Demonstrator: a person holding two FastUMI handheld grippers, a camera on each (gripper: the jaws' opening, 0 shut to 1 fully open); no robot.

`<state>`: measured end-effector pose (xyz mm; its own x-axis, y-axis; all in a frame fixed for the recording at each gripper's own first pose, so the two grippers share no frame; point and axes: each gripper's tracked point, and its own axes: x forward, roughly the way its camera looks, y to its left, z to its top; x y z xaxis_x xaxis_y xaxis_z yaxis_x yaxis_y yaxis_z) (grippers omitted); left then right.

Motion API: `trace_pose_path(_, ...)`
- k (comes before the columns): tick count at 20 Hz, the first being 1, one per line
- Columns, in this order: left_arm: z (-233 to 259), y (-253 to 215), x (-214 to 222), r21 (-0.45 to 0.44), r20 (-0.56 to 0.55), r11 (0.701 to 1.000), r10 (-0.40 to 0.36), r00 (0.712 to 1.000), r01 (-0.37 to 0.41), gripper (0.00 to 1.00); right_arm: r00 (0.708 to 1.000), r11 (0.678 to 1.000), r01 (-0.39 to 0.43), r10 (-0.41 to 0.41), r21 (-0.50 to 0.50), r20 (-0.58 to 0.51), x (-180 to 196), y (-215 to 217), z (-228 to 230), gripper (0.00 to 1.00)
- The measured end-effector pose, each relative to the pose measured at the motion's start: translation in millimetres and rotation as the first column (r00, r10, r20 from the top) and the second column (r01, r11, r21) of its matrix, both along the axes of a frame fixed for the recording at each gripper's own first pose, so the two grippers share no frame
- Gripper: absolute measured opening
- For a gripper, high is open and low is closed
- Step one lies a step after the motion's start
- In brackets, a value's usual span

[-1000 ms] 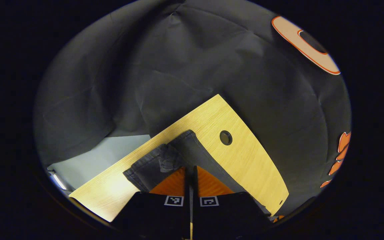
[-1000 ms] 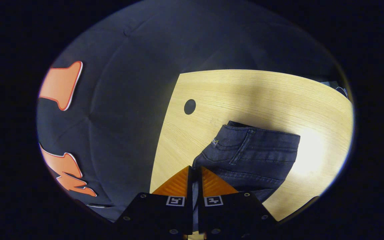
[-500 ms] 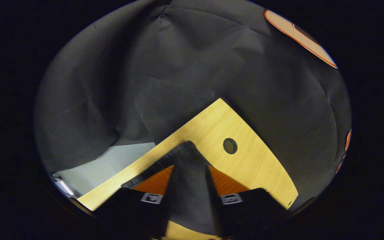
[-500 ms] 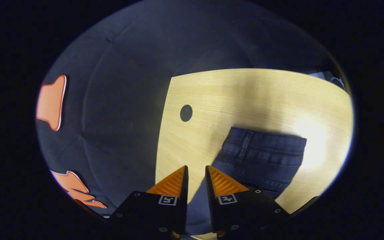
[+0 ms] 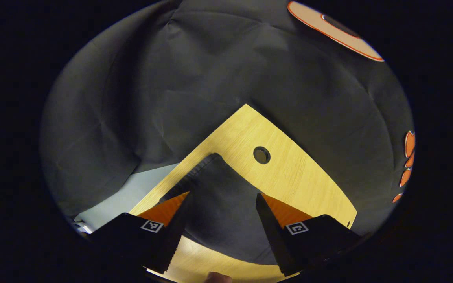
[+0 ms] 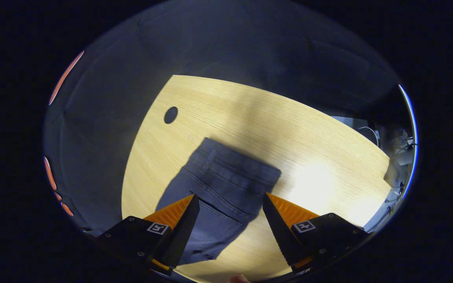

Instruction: Grasp the waist and the cuffs of the jeans and fold them to make the two legs overlap; first hold the waist and fold one-third of the jeans toward the cuffs, then hold the cuffs and fold the remaining one-third in the same direction to finish folding.

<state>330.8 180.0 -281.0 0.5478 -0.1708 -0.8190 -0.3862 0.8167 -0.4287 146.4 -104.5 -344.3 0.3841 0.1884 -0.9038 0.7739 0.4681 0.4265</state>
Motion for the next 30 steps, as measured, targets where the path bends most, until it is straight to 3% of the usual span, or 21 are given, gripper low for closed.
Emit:
trace_pose_path(3,6,-17,-17,-0.019,-0.012,0.998,-0.056,0.998,0.056,0.97,1.0,0.999,0.016,-0.016,0.035,0.003,2,5,-11,0.99)
trace_pose_path(7,12,-33,-53,0.037,-0.041,0.986,-0.164,0.986,0.165,0.97,1.0,0.999,0.014,-0.013,0.038,-0.02,1,12,-32,0.99)
trace_pose_path(15,16,-40,-102,0.129,-0.065,0.949,-0.282,0.957,0.289,0.97,0.999,1.0,-0.026,0.026,0.004,-0.04,5,19,-50,0.95)
trace_pose_path(20,5,-53,-123,0.122,-0.075,0.946,-0.291,0.954,0.299,0.97,1.0,1.0,-0.016,0.016,-0.026,0.013,20,23,-51,0.38)
trace_pose_path(22,5,-58,-137,0.128,-0.064,0.942,-0.303,0.951,0.309,0.97,0.998,0.999,-0.008,0.011,-0.047,0.055,23,23,-40,0.23)
trace_pose_path(23,4,-62,-144,0.131,-0.06,0.938,-0.316,0.947,0.321,0.93,0.997,0.999,0.002,0.002,-0.05,0.083,24,20,-27,0.22)
trace_pose_path(24,2,-64,-149,0.14,-0.06,0.935,-0.32,0.946,0.325,0.97,0.992,1.0,0.001,0.002,-0.023,0.124,28,24,-15,0.23)
trace_pose_path(25,2,-66,-152,0.142,-0.057,0.931,-0.331,0.942,0.335,0.97,0.988,0.999,0.029,-0.026,-0.017,0.155,32,21,-6,0.23)
trace_pose_path(30,0,-66,-157,0.126,-0.032,0.933,-0.335,0.942,0.336,0.97,0.945,0.999,0.009,-0.025,0.051,0.325,50,42,49,0.22)
